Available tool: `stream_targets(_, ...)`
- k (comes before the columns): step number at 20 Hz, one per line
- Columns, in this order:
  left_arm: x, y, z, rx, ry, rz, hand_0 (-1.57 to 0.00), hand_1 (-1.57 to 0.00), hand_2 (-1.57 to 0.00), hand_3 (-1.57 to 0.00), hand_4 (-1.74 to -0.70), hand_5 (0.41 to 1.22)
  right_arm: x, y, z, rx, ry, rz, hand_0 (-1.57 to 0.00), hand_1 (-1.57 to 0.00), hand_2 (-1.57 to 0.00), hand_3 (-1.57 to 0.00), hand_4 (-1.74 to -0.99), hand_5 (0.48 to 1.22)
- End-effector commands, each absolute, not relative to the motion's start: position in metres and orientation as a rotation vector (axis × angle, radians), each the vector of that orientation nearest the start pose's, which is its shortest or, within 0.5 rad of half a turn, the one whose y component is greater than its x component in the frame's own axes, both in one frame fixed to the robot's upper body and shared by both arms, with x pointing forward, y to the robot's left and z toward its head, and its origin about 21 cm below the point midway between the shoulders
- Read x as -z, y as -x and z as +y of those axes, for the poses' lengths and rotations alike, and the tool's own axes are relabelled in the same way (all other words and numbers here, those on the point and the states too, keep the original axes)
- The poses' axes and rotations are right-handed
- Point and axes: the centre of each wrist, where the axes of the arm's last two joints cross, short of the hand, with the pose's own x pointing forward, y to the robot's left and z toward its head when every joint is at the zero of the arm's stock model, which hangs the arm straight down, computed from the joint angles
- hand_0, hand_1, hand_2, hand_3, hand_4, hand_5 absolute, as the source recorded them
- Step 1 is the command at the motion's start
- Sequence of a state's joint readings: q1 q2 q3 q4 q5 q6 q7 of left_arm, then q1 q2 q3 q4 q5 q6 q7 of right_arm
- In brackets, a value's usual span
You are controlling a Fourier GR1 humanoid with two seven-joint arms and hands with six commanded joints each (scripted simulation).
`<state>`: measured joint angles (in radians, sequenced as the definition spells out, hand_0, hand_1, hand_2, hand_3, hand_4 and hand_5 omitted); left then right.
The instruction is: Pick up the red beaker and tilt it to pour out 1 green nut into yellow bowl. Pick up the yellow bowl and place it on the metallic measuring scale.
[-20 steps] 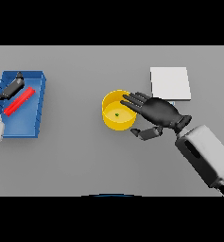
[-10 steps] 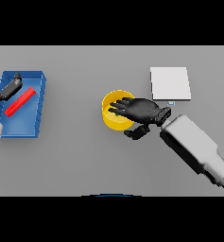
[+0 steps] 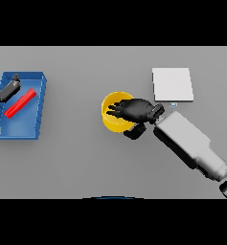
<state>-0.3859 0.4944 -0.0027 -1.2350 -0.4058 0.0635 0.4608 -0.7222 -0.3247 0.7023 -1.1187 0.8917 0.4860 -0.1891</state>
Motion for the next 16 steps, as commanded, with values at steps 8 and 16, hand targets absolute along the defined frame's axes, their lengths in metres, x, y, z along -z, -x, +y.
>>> stream_targets(8,-0.0762,-0.3442,0.3361,0.432,-0.849,-1.114,0.0,0.0,0.0,0.0,-0.75,0.7,-0.0485,-0.3565,-0.1163,-2.128,0.312,-1.086,-0.44,-0.42,-0.38,-0.24,-1.351,0.915)
stream_targets(16,-0.0761,-0.3455,0.3374,0.439,-0.861,-1.113,0.0,0.0,0.0,0.0,-0.75,0.692,-0.053,-0.3604,-0.1212,-2.142,0.247,-1.072,-1.38,-1.38,-1.23,-1.21,-1.666,1.17)
